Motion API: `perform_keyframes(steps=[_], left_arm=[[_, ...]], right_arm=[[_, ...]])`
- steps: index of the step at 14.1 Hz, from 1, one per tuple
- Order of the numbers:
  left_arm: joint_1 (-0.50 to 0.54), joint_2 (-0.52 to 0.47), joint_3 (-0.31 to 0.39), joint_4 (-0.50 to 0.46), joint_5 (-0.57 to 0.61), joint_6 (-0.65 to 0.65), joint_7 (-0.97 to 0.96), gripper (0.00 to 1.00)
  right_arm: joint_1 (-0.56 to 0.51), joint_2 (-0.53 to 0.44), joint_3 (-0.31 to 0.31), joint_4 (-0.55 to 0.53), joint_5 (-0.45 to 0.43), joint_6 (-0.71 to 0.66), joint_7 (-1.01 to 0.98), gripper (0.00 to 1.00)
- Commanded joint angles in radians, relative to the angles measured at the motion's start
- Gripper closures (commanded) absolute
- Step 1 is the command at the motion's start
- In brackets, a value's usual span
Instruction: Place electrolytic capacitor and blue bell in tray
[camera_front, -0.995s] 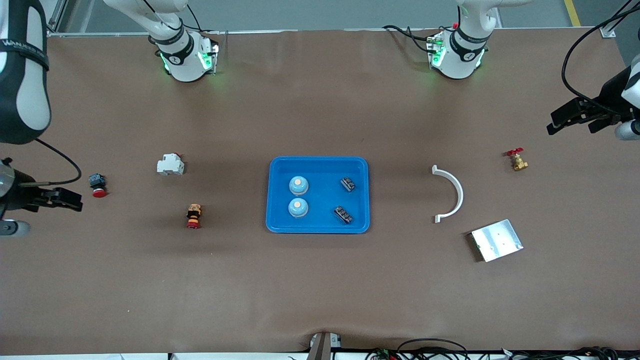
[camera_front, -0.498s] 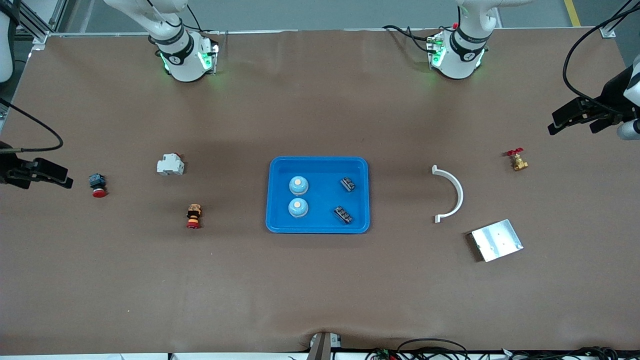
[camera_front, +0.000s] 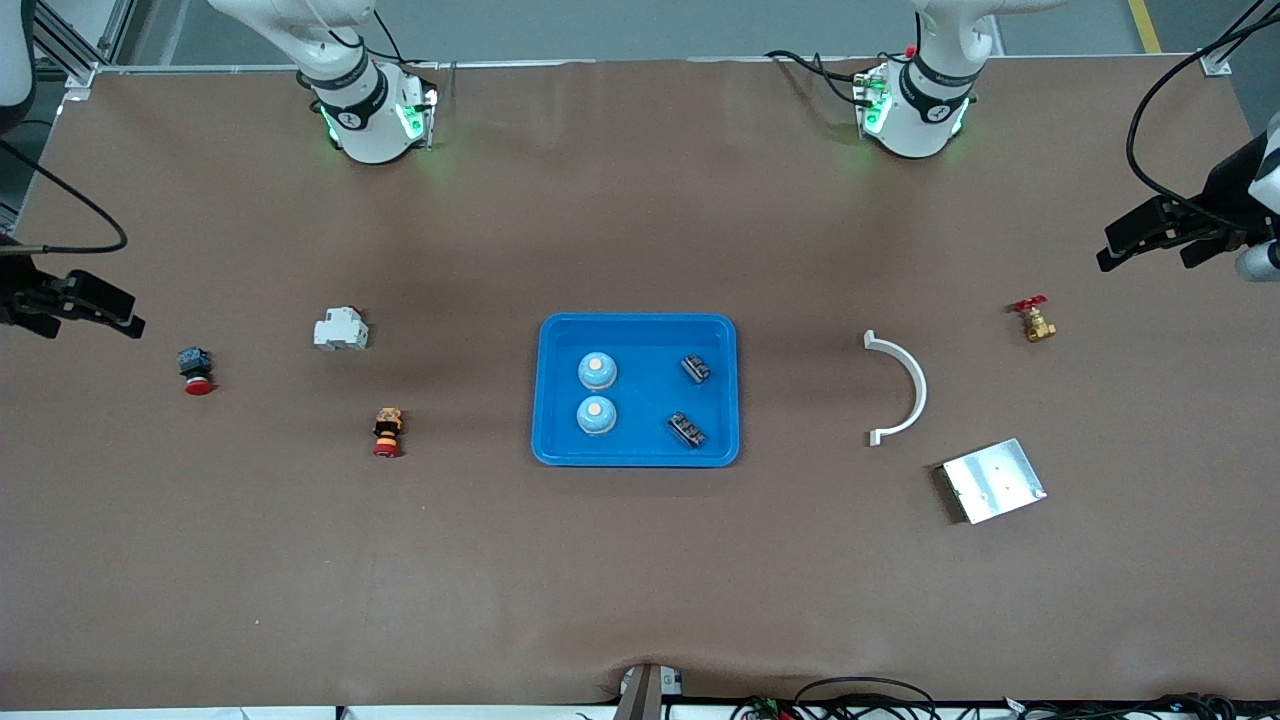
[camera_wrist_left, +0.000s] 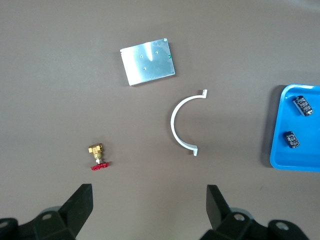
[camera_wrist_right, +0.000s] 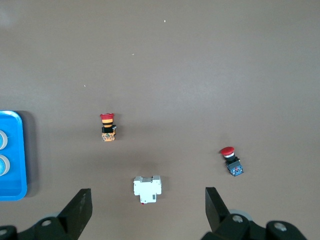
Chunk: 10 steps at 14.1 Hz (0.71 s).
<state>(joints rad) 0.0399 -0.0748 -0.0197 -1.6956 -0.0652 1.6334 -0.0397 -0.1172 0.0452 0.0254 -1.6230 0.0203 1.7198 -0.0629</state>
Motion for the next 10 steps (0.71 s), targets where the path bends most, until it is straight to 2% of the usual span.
perform_keyframes(steps=[1, 10], left_arm=[[0.001, 0.01, -0.005, 0.027, 0.019, -0.017, 0.009, 0.0], [0.005, 0.012, -0.005, 0.025, 0.019, -0.017, 0.001, 0.0]], right_arm=[[-0.019, -0.054, 0.016, -0.066, 0.012, 0.024, 0.026, 0.0], [0.024, -0.077, 0.025, -0.066, 0.013, -0.02, 0.026, 0.0]])
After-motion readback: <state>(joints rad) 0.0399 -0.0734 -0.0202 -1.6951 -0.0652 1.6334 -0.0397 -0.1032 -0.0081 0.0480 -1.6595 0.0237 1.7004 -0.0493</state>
